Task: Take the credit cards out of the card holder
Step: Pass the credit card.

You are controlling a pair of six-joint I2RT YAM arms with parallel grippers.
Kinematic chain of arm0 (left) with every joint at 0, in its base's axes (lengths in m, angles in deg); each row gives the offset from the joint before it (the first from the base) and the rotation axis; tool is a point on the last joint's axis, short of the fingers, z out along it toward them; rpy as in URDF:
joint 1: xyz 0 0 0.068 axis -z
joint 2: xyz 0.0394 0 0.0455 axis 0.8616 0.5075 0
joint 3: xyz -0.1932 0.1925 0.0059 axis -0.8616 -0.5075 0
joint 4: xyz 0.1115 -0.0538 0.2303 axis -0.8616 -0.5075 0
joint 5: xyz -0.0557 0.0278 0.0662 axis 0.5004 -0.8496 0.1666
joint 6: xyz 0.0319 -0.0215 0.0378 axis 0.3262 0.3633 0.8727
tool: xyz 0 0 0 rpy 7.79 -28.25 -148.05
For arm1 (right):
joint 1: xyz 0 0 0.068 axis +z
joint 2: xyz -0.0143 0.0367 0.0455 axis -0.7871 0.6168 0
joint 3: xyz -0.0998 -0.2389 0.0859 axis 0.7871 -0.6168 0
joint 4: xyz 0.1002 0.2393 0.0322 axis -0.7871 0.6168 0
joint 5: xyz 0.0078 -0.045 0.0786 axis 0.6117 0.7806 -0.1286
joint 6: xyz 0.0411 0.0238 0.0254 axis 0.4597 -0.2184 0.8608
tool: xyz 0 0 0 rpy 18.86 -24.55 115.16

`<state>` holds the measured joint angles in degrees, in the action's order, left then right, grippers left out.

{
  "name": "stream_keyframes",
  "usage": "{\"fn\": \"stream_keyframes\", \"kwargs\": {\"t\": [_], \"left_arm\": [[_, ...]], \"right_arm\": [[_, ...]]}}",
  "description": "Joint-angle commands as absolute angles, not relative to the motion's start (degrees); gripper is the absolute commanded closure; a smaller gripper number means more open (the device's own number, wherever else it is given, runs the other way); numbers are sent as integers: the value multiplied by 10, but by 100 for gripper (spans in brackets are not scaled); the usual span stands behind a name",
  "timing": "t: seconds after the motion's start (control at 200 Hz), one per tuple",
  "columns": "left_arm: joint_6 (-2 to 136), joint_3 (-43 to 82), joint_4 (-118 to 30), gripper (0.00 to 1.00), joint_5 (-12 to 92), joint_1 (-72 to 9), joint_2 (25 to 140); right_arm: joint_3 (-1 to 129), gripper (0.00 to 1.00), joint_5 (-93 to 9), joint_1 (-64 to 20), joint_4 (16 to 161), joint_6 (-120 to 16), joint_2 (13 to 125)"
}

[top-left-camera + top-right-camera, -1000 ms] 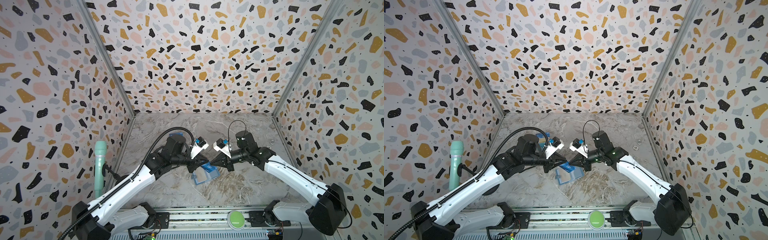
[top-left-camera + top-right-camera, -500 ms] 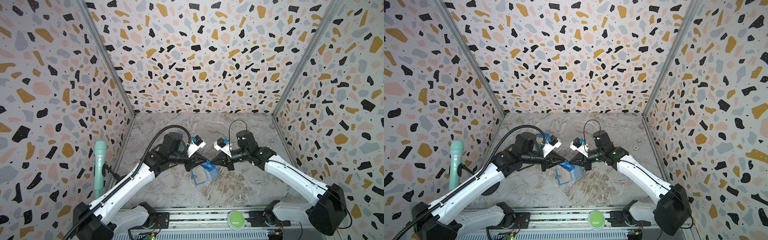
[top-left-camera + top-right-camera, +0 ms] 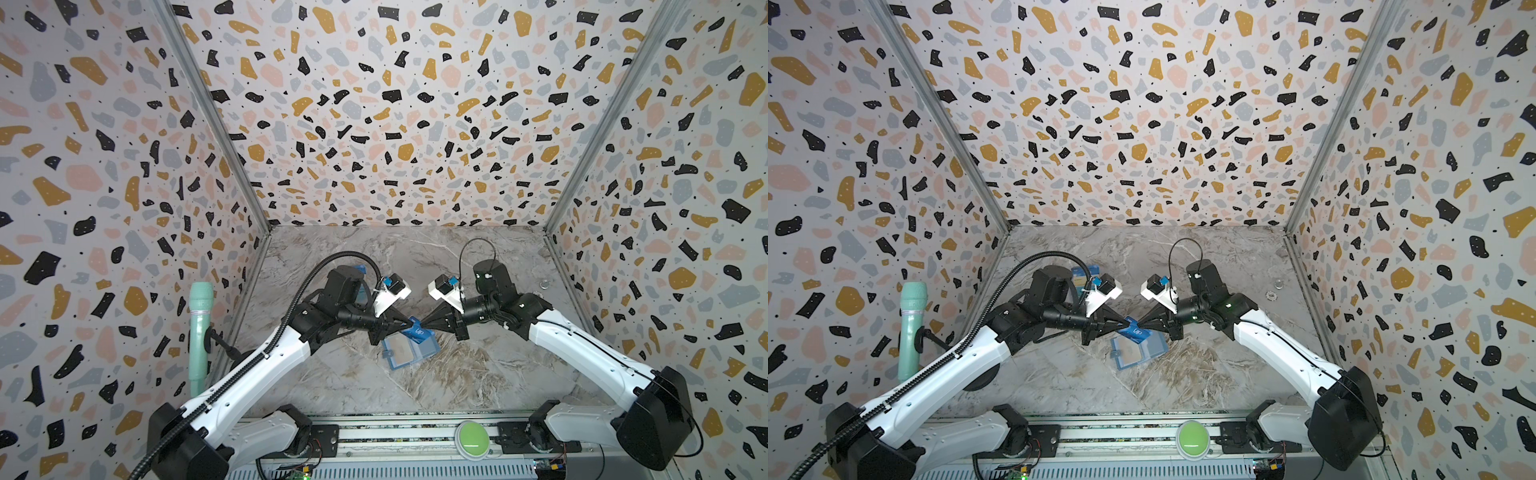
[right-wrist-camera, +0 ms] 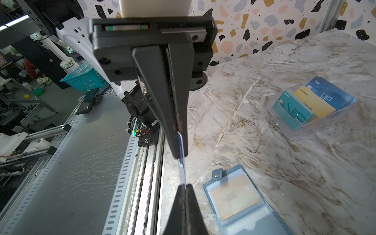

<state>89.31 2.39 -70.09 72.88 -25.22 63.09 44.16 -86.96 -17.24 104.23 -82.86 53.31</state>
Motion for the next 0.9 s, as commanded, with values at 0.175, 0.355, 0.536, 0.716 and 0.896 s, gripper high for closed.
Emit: {"fn": "stream_keyframes", "kwargs": {"t": [0.175,0.355,0.536,0.716,0.896], "left_arm": [[860,0,-638,100,752,-278,627],[766,-36,-508,100,756,-319,612],[658,-82,-343,100,699,-336,590],[511,-148,-108,100,651,-339,579],[428,-181,16,100,646,-339,592]], "right_arm": [[419,55,-854,-222,977,-781,513],[369,23,-847,-261,901,-716,476],[269,14,-846,-290,691,-560,446],[177,15,-853,-289,386,-356,478],[168,30,-832,-262,176,-245,552]]}}
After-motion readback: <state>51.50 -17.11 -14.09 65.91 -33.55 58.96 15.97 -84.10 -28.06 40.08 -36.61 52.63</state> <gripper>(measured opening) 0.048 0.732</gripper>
